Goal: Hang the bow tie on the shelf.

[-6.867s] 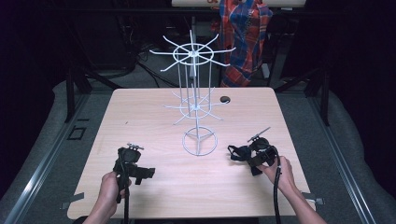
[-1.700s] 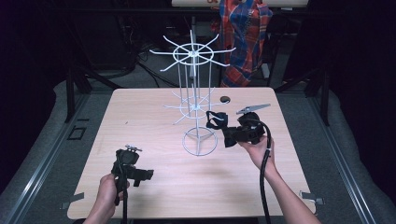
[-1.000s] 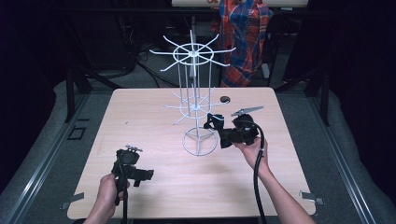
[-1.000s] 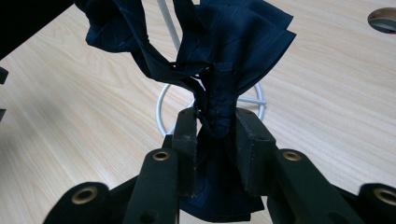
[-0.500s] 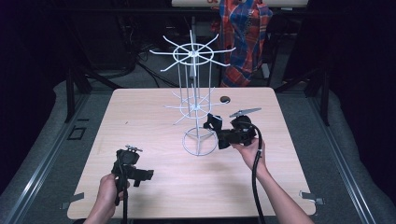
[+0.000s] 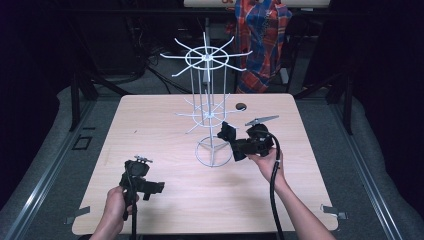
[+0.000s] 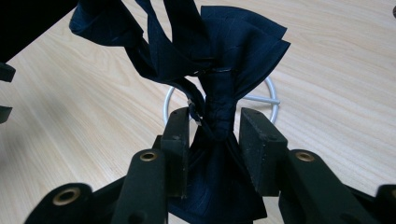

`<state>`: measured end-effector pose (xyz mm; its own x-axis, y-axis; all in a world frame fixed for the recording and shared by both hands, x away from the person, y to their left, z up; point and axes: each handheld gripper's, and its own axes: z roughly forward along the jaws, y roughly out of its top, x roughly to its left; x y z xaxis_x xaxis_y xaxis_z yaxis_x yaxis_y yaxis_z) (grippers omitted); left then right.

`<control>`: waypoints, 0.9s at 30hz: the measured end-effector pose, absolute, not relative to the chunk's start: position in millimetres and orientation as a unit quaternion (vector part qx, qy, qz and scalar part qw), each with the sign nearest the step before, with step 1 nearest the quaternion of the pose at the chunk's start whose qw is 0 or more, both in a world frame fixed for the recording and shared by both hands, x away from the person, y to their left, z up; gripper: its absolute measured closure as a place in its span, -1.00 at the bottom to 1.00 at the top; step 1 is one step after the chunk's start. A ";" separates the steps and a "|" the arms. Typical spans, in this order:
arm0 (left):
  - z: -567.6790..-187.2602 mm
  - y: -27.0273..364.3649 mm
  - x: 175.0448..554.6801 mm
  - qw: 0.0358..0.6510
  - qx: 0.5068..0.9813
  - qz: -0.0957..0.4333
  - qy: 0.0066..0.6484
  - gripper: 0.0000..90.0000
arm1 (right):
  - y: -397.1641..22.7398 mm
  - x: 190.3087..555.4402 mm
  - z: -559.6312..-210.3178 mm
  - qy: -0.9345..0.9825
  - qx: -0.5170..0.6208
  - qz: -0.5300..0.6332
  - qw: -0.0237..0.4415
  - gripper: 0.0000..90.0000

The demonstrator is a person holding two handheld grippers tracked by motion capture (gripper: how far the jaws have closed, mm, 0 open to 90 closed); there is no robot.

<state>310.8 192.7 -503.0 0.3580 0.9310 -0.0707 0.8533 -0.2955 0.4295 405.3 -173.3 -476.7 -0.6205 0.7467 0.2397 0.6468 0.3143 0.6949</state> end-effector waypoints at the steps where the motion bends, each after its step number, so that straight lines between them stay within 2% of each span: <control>1: -503.1 192.7 310.8 0.202 0.800 0.096 0.557 -0.56 | -173.0 405.2 -476.7 0.808 0.432 0.394 0.064 0.38; 9: -503.0 193.7 310.9 0.202 0.798 0.096 0.559 -0.56 | -172.9 404.7 -476.2 0.810 0.431 0.393 0.063 0.21; 27: -502.6 193.2 310.3 0.203 0.799 0.096 0.558 -0.56 | -174.3 388.3 -459.0 0.835 0.410 0.357 0.086 -0.36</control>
